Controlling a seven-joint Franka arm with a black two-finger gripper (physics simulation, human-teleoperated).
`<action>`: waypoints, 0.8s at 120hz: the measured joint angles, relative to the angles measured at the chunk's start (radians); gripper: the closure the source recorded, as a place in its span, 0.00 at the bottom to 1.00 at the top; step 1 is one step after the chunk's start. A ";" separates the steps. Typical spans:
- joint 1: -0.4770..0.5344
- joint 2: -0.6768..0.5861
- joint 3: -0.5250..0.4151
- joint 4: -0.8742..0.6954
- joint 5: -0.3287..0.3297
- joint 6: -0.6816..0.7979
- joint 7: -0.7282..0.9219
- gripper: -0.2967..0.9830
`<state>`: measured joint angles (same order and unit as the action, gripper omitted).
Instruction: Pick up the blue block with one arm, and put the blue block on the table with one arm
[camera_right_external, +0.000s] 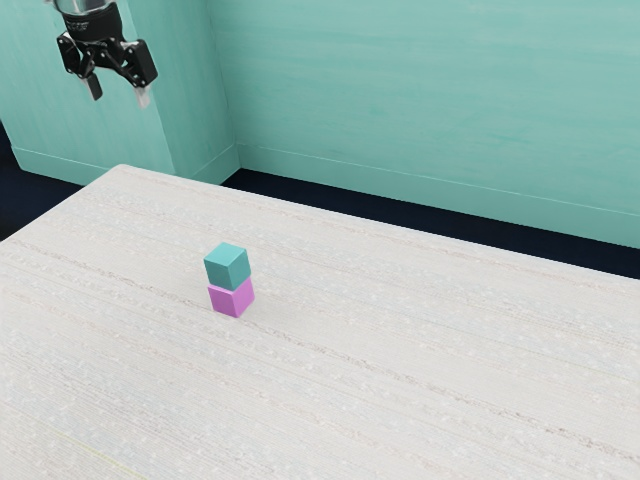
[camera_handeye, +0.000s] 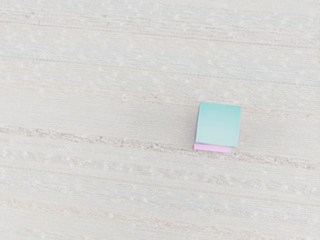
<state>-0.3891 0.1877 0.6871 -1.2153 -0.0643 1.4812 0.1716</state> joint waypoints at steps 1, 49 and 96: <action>0.000 0.000 0.000 0.000 0.000 0.000 0.001 0.23; -0.024 -0.089 -0.249 0.361 0.058 -0.116 0.046 0.23; 0.001 0.177 -0.127 -0.109 0.008 0.131 -0.097 0.23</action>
<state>-0.3877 0.3645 0.5606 -1.3238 -0.0563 1.6120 0.0749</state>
